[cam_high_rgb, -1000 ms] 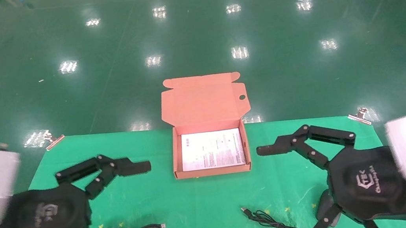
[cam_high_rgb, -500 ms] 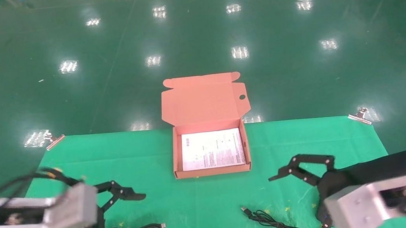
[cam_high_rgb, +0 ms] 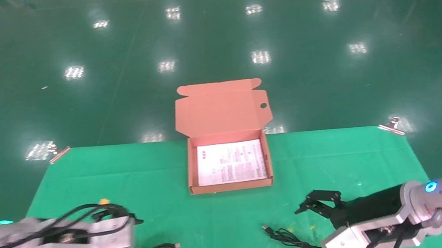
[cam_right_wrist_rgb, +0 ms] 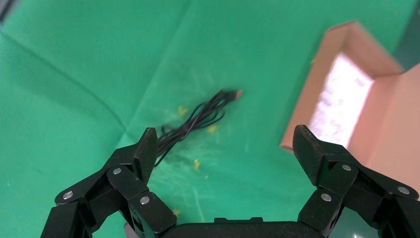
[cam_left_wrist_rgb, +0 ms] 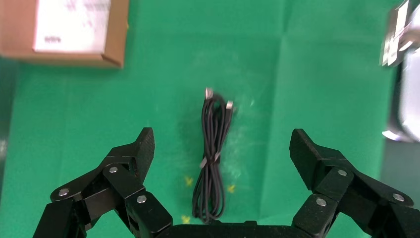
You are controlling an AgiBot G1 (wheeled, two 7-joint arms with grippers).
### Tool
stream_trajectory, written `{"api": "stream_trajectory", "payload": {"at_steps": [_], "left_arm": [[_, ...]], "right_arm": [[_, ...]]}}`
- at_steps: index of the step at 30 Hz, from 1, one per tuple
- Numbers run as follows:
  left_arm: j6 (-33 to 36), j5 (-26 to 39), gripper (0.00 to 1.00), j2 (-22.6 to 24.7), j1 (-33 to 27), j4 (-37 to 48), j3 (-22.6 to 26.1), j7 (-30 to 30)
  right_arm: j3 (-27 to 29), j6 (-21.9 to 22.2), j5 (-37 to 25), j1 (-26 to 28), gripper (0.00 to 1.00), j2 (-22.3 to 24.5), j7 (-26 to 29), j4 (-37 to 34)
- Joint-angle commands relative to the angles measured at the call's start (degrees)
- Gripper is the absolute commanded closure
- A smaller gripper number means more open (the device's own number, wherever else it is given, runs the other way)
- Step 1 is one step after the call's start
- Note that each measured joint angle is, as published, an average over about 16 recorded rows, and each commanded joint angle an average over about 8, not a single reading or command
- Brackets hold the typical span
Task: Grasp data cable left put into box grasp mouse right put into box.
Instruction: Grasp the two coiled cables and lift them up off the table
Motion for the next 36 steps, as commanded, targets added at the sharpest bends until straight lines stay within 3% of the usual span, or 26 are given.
{"api": "stream_trajectory", "payload": {"at_steps": [1,13,30,31,34,36], "left_arm": [[-1.40,3.23,0.00,1.05,0.31,0.28,1.12,-0.33],[-7.14,11.05,0.00,6.11,1.70,8.83,3.82,-0.94],[-11.23,9.93,0.00,13.53,-1.51,32.00,3.74,6.47],[-11.49,9.80,0.00,13.87,-1.62,33.08,3.69,6.93],[-12.18,9.43,0.02,14.68,-1.89,35.88,3.52,8.06],[-12.64,9.24,0.27,15.10,-2.02,37.61,3.43,8.67]], "right_arm": [[-1.09,1.67,-3.00,-0.91,0.00,-1.10,0.39,-0.10],[-4.36,6.99,-13.85,-3.87,0.00,-5.95,6.61,-3.31],[-5.52,9.74,-17.27,-1.57,0.00,-13.26,9.50,-20.64],[-5.57,9.93,-17.42,-1.39,0.06,-13.63,9.56,-21.49],[-5.68,10.42,-17.82,-0.95,0.44,-14.51,9.66,-23.51],[-5.74,10.66,-18.05,-0.71,0.69,-14.99,9.73,-24.63]]}}
